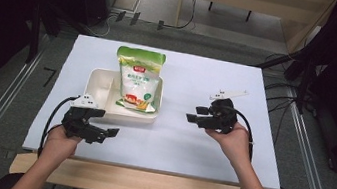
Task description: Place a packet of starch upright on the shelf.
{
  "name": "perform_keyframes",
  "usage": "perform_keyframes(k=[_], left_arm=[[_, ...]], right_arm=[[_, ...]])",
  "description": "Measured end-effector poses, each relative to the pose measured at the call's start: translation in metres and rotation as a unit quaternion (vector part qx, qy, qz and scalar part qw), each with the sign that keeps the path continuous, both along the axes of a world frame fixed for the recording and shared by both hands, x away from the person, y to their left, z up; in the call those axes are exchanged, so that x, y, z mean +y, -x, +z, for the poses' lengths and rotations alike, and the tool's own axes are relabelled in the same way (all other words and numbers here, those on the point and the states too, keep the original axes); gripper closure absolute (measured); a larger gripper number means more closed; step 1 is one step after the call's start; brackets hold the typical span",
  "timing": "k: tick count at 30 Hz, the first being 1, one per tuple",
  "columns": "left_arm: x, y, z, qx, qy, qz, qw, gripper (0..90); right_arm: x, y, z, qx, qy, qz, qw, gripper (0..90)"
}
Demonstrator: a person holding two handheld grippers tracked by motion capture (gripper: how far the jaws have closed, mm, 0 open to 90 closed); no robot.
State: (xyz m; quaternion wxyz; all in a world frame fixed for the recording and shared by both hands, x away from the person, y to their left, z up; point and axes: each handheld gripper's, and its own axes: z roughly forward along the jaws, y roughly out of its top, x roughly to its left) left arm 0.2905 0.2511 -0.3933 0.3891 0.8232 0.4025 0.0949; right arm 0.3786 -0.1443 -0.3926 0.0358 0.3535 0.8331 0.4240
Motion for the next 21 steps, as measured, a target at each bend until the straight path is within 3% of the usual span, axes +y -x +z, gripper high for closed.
perform_keyframes(k=[5, 11, 21], left_arm=[[-0.001, 0.000, 0.000, 0.002, -0.001, -0.007, 1.0000, 14.7], [-0.001, 0.000, 0.001, 0.002, 0.004, -0.007, 1.0000, 14.7], [0.001, -0.002, 0.001, 0.004, -0.002, -0.005, 1.0000, 14.7]], right_arm=[[-0.006, 0.009, -0.016, 0.005, -0.013, -0.008, 0.9999, 47.3], [-0.005, 0.009, -0.036, 0.019, 0.009, -0.012, 0.9997, 47.2], [-0.006, 0.005, -0.045, 0.025, 0.010, -0.015, 0.9995, 40.0]])
